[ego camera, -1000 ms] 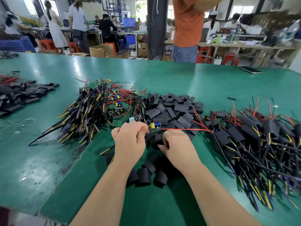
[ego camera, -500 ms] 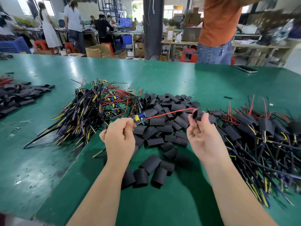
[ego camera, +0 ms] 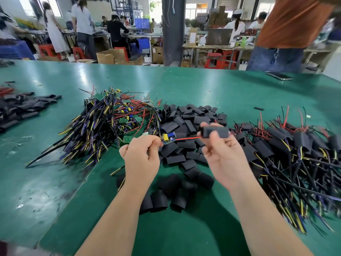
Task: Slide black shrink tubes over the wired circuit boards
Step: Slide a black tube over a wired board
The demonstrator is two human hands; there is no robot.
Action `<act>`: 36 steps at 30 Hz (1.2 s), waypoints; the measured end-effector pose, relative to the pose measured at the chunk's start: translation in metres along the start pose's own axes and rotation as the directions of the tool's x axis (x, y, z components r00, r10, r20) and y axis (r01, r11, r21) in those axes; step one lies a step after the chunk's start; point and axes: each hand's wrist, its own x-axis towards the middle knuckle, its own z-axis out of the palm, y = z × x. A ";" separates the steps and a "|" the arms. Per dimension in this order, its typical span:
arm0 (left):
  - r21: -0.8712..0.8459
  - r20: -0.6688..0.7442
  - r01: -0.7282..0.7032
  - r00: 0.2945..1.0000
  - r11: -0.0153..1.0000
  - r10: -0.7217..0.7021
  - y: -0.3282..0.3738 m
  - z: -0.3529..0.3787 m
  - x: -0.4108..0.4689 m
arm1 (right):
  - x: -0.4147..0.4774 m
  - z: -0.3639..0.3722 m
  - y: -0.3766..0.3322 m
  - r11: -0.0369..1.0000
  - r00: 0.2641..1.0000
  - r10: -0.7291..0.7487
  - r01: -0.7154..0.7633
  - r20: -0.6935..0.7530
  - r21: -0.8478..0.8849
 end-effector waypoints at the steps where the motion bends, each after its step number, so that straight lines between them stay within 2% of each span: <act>1: 0.006 0.022 -0.020 1.000 1.000 0.020 0.001 0.002 -0.001 | -0.002 0.005 0.005 0.997 1.000 0.002 0.000 0.022 -0.082; 3: 0.008 0.060 -0.065 0.996 0.998 0.064 0.003 0.005 -0.004 | -0.006 0.012 0.014 0.984 0.998 0.005 0.006 0.059 -0.181; 13: -0.044 0.136 -0.159 0.977 0.986 0.164 0.003 0.008 -0.005 | -0.005 0.008 0.016 0.953 0.988 0.076 -0.031 0.135 -0.303; 17: -0.020 0.146 -0.179 0.973 0.984 0.180 0.001 0.007 -0.004 | -0.005 0.007 0.020 0.966 0.984 0.122 -0.088 0.129 -0.243; 20: -0.064 0.152 -0.171 0.972 0.983 0.179 0.006 0.008 -0.005 | -0.004 0.006 0.026 0.980 0.984 0.150 -0.134 0.099 -0.149; 24: -0.070 0.162 -0.189 0.967 0.979 0.198 0.010 0.006 -0.005 | -0.002 0.004 0.029 0.980 0.984 0.164 -0.155 0.067 -0.121; 28: -0.076 0.193 -0.165 0.965 0.983 0.177 0.008 0.002 -0.004 | -0.004 0.004 0.026 0.975 0.980 0.171 -0.154 0.097 -0.162; 32: -0.161 0.254 -0.147 0.950 0.976 0.185 0.004 -0.002 0.000 | -0.007 0.004 0.017 0.955 0.970 0.153 -0.096 0.189 -0.281; 36: -0.267 0.343 -0.042 0.930 0.963 0.136 0.004 -0.006 0.001 | -0.009 0.004 0.007 0.949 0.947 0.186 -0.103 0.262 -0.300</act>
